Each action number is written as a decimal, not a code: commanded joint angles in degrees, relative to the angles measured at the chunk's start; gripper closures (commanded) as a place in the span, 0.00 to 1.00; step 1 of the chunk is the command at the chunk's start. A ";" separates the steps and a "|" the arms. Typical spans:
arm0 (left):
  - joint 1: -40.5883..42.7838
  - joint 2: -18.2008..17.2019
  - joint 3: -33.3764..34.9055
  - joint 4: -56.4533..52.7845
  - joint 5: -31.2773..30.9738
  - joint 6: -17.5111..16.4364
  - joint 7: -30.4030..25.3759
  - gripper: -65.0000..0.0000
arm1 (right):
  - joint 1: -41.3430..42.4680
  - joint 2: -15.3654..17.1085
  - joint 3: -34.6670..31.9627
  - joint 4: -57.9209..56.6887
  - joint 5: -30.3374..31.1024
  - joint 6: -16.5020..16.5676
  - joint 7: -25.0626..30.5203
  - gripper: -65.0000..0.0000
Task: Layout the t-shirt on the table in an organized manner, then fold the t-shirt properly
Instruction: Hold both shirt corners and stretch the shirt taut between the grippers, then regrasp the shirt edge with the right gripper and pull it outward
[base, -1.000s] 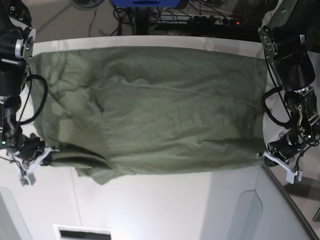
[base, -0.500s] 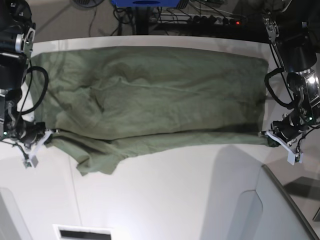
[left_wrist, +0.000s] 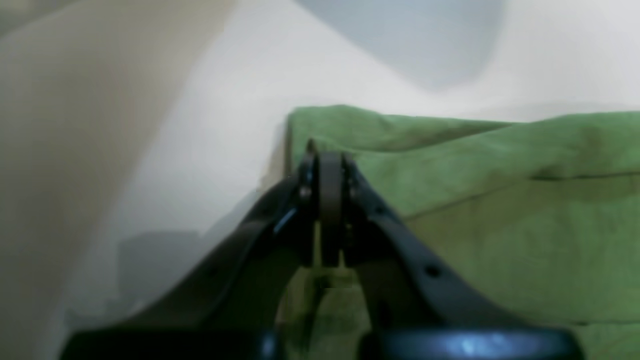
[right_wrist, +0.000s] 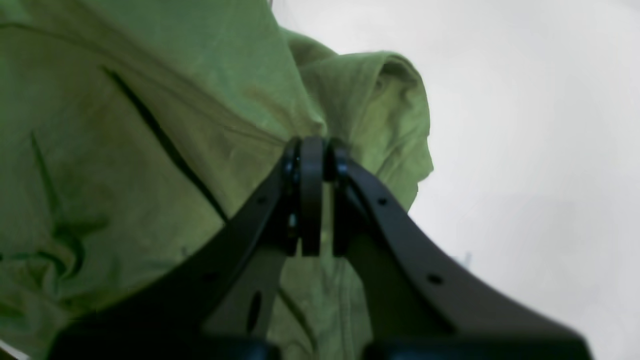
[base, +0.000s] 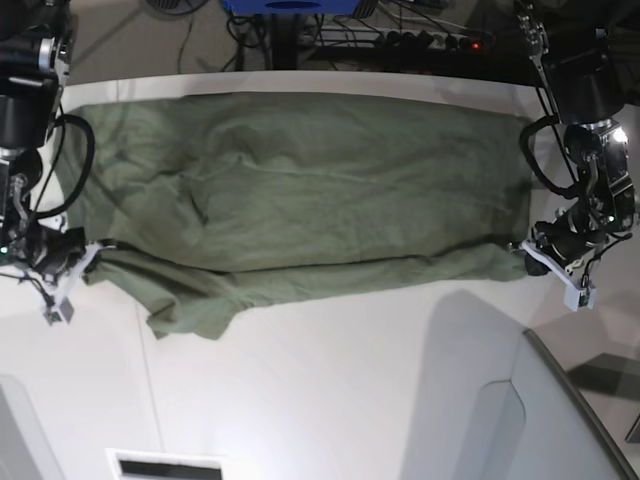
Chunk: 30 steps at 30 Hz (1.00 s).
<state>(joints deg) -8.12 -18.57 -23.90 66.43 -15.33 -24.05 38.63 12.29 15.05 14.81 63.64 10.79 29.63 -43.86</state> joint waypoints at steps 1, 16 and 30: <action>-0.45 -1.17 -0.32 2.36 -0.54 -0.08 -0.79 1.00 | 0.67 1.26 1.32 1.46 0.16 -0.04 -0.76 1.00; 5.70 0.50 -0.23 7.98 -0.18 -0.08 1.24 1.00 | -1.96 -0.67 1.76 5.59 -0.02 0.22 -4.36 1.00; 6.85 0.77 -0.23 8.34 -0.45 -0.08 1.15 1.00 | -2.93 -1.64 2.03 11.40 0.16 -0.13 -6.83 0.51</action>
<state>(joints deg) -0.56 -16.91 -23.86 73.65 -15.05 -24.03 40.95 7.86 12.88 16.56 74.02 10.28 29.30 -51.83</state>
